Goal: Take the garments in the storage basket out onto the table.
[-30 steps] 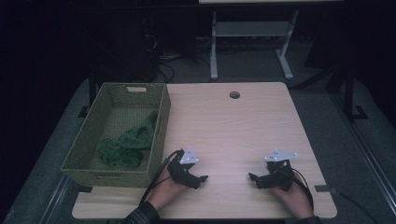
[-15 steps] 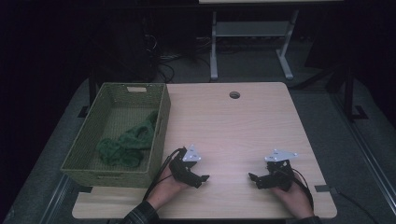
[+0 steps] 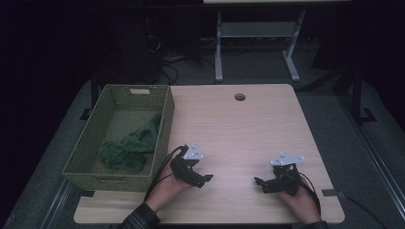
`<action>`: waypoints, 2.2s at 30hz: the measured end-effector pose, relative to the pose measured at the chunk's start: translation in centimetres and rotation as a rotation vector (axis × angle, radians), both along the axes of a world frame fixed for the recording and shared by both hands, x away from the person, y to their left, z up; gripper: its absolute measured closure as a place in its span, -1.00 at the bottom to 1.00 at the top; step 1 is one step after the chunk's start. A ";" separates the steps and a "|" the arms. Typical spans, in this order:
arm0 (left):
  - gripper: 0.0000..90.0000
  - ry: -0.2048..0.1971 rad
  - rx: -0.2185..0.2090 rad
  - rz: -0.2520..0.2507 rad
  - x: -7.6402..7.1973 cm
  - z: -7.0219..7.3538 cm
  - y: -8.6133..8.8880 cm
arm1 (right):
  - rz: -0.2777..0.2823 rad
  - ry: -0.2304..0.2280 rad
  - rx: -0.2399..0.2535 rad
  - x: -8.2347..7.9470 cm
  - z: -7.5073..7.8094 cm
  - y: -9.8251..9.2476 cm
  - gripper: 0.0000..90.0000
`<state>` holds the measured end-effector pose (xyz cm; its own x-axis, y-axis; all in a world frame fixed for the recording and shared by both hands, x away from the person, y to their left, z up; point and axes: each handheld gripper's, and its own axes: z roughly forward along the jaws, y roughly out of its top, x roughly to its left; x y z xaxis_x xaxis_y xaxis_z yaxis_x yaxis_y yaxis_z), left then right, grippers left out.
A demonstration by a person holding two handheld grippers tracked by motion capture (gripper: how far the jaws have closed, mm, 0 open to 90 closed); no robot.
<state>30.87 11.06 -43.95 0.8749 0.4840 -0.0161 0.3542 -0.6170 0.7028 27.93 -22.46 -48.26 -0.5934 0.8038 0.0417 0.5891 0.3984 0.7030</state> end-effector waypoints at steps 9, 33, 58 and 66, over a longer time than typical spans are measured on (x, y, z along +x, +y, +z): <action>-0.69 0.019 -0.010 -0.002 0.1 1.4 0.0 | 0.001 -0.001 0.001 0.0 0.0 0.0 -0.96; -0.69 0.008 -0.058 -0.001 1.4 7.1 1.1 | 0.002 -0.002 0.001 0.0 0.0 0.0 -0.96; -0.44 -0.056 -0.068 0.168 3.8 11.7 11.2 | 0.005 -0.003 -0.001 0.0 0.0 0.0 -0.96; -0.30 -0.058 -0.038 0.230 4.1 11.5 13.9 | 0.005 -0.003 0.000 0.0 0.0 0.0 -0.96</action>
